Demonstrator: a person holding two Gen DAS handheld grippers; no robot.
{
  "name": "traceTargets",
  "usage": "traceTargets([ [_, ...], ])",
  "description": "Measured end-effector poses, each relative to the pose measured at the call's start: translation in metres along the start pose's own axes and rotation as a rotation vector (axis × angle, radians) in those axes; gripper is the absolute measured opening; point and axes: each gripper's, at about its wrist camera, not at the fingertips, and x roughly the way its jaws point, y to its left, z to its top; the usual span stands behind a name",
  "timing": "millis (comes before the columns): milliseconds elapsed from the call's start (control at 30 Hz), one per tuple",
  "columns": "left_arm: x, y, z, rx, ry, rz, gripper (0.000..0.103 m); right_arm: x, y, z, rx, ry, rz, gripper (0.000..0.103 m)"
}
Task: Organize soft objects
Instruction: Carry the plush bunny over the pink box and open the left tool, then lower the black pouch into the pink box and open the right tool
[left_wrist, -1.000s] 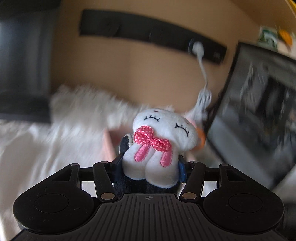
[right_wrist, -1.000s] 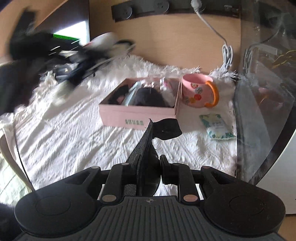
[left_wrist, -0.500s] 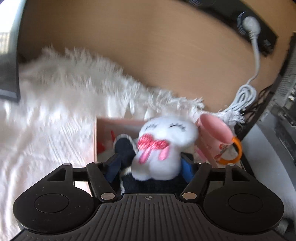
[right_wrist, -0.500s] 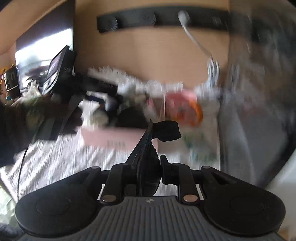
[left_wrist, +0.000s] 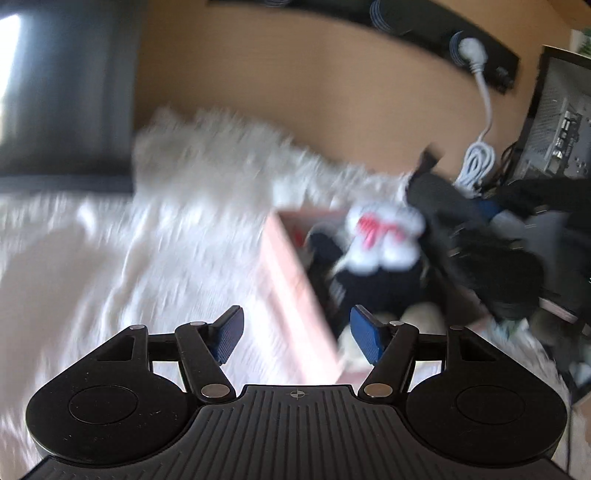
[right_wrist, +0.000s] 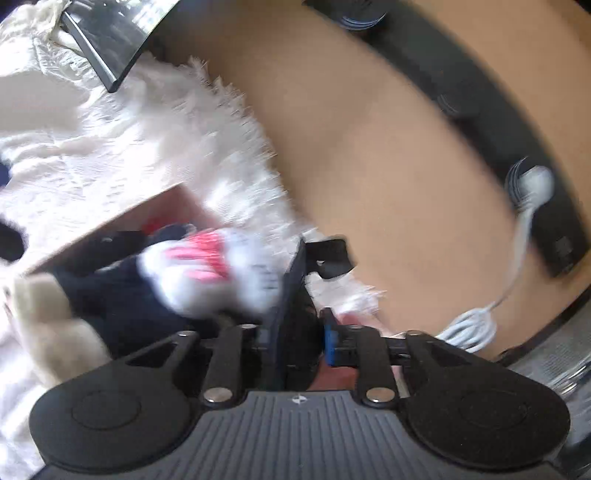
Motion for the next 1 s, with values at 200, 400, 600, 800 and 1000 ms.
traceTargets([
  [200,-0.005,0.052,-0.016,-0.102,0.108,-0.111,0.069,0.004,-0.023,0.004,0.395,0.094,0.155,0.05],
  [400,-0.004,0.061,-0.013,-0.078,0.109,-0.23,0.069,-0.023,-0.052,-0.019,0.704,0.129,0.298,0.059],
  [600,0.005,0.041,-0.011,-0.041,0.067,-0.283,0.068,-0.055,-0.063,-0.028,0.679,-0.061,0.349,0.071],
  [800,0.011,-0.012,-0.009,0.025,0.029,-0.22,0.043,-0.068,-0.071,-0.059,0.712,-0.074,0.393,0.072],
  [1000,0.034,-0.027,0.004,0.047,0.056,-0.132,0.041,-0.04,-0.046,-0.075,0.641,0.077,0.319,0.031],
])
